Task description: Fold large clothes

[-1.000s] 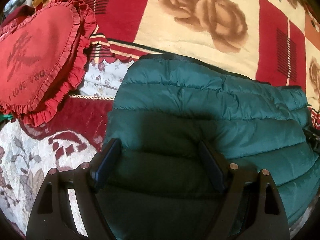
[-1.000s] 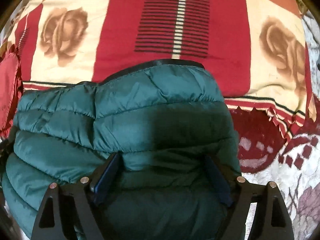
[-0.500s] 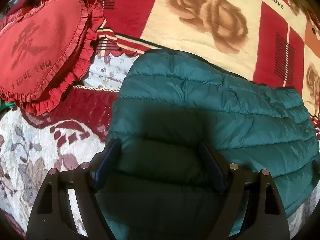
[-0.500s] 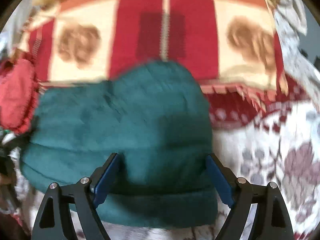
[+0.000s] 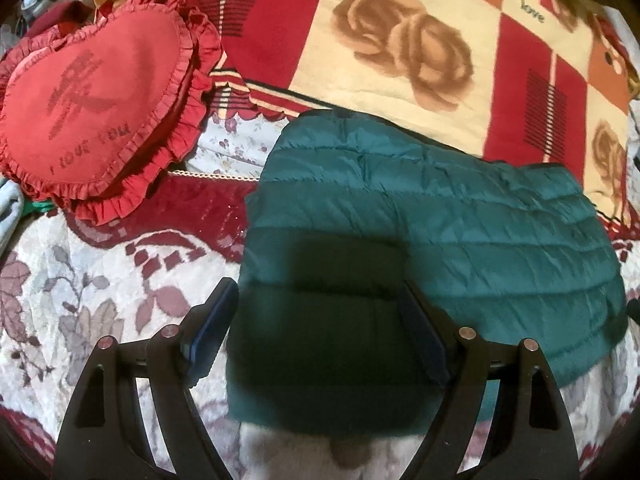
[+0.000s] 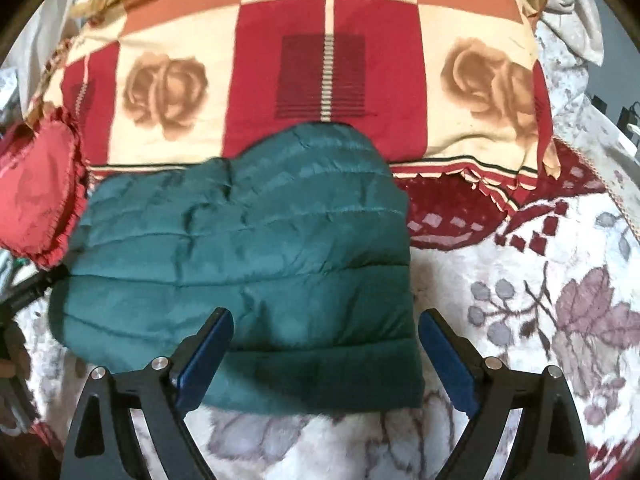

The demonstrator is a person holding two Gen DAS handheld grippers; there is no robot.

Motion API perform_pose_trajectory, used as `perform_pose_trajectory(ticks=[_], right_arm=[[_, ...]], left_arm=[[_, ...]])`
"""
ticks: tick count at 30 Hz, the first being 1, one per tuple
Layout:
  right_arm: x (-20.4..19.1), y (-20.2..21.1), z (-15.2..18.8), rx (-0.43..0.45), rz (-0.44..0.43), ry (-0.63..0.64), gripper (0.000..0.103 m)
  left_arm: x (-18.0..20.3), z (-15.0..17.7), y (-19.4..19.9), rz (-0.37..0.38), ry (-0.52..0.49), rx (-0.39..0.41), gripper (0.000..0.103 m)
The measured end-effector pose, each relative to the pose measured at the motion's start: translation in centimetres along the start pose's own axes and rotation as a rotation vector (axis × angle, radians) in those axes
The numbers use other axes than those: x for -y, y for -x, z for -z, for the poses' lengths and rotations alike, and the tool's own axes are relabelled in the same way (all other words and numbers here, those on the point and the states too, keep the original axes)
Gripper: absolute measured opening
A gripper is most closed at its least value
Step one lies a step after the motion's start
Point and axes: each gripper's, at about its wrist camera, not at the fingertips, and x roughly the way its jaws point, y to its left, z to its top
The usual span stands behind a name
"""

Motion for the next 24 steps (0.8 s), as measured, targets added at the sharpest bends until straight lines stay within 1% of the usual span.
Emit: perform_pose_trajectory(ticks=[3, 6, 12, 18, 20, 22, 24], right_arm=[[-0.5, 1.1, 0.3, -0.001, -0.014, -0.001, 0.092], [-1.0, 1.5, 0.8, -0.015, -0.03, -0.011, 0.092], [-2.1, 2.1, 2.2, -0.022, -0.03, 0.007, 0.092], [-1.8, 2.0, 2.4, -0.018, -0.019, -0.01, 0.092], [-1.4, 1.9, 2.4, -0.015, -0.016, -0.02, 0.094], [-0.9, 1.6, 2.2, -0.013, -0.012, -0.032, 0.096], [-0.2, 1.2, 2.0, -0.016, -0.007, -0.041, 0.097]], left_arm=[[-0.4, 0.9, 1.6, 0.025, 0.006, 0.011, 0.083], [-0.6, 1.9, 3.0, 0.035, 0.003, 0.022, 0.083], [-0.5, 3.1, 5.3, 0.031, -0.02, 0.054, 0.083], [-1.2, 3.7, 5.4, 0.036, 0.004, 0.05, 0.083], [-1.4, 3.7, 5.2, 0.041, 0.016, 0.046, 0.083], [-1.7, 3.8, 4.8, 0.061, 0.031, 0.041, 0.083], [-2.6, 4.0, 4.0, 0.122, 0.077, 0.027, 0.083]])
